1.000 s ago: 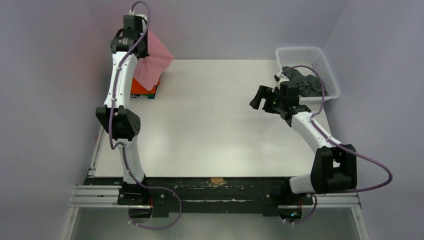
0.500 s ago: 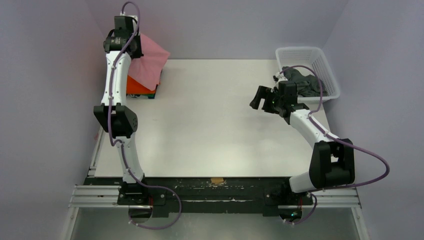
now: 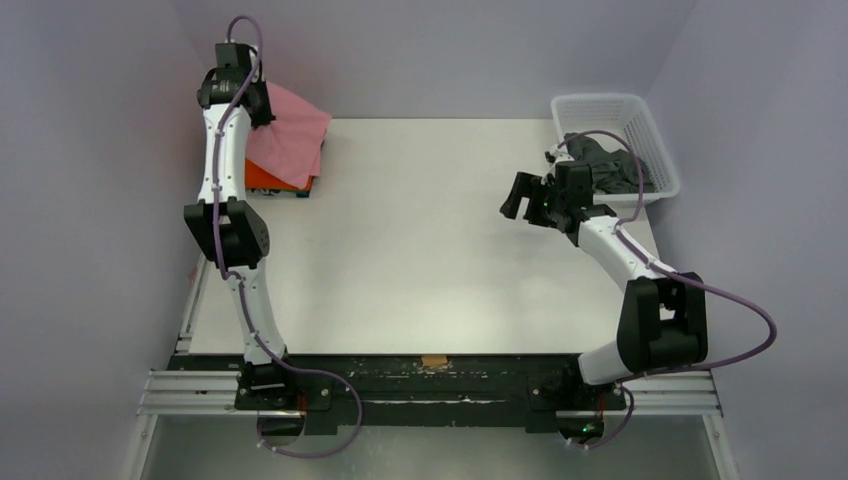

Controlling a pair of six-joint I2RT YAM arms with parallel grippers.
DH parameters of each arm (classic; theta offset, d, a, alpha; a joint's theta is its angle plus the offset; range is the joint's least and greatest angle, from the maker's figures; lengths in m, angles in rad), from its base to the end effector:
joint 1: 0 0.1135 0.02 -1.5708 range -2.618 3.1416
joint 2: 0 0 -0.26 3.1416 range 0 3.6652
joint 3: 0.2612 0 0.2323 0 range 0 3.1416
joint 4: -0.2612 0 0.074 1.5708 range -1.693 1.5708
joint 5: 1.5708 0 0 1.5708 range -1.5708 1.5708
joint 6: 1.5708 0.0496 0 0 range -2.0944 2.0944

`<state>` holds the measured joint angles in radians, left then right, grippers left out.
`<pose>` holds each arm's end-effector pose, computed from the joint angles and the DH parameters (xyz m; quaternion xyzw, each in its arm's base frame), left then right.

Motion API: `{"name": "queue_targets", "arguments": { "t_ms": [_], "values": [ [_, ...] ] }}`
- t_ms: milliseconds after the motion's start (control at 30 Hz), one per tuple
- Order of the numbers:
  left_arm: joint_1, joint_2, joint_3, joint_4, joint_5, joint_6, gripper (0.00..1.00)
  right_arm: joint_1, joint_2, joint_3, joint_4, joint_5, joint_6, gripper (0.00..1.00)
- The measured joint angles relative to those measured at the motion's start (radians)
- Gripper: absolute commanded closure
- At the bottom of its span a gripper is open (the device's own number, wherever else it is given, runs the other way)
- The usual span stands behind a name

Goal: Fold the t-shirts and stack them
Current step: Put the neatly folded tshirt into the corner of the board with the left arm, then reset both arms

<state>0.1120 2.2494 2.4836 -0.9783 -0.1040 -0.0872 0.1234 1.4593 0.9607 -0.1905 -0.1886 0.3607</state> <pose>0.4747 0.0586 0.3428 -0.1117 0.9079 0.0526 0.4005 0.3081 0.0476 0.2392 0.0667 0.8988 0.1845 0.3920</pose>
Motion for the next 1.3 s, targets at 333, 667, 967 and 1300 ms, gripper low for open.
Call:
{"name": "queue_targets", "arguments": {
  "t_ms": [333, 667, 967, 1300],
  "values": [
    [0.072, 0.074, -0.015, 0.122, -0.032, 0.003, 0.24, 0.0, 0.028, 0.006, -0.016, 0.025, -0.007, 0.11],
    [0.095, 0.079, -0.069, 0.171, -0.136, -0.086, 0.0, 0.0, 0.016, 0.019, -0.042, 0.082, -0.01, 0.06],
    [0.093, -0.386, -0.61, 0.28, 0.067, -0.281, 0.0, 0.0, -0.208, -0.068, -0.04, 0.133, 0.021, 0.05],
    [-0.329, -1.215, -1.53, 0.65, 0.149, -0.445, 0.0, 0.0, -0.51, -0.279, -0.039, 0.202, 0.039, 0.03]
  ]
}}
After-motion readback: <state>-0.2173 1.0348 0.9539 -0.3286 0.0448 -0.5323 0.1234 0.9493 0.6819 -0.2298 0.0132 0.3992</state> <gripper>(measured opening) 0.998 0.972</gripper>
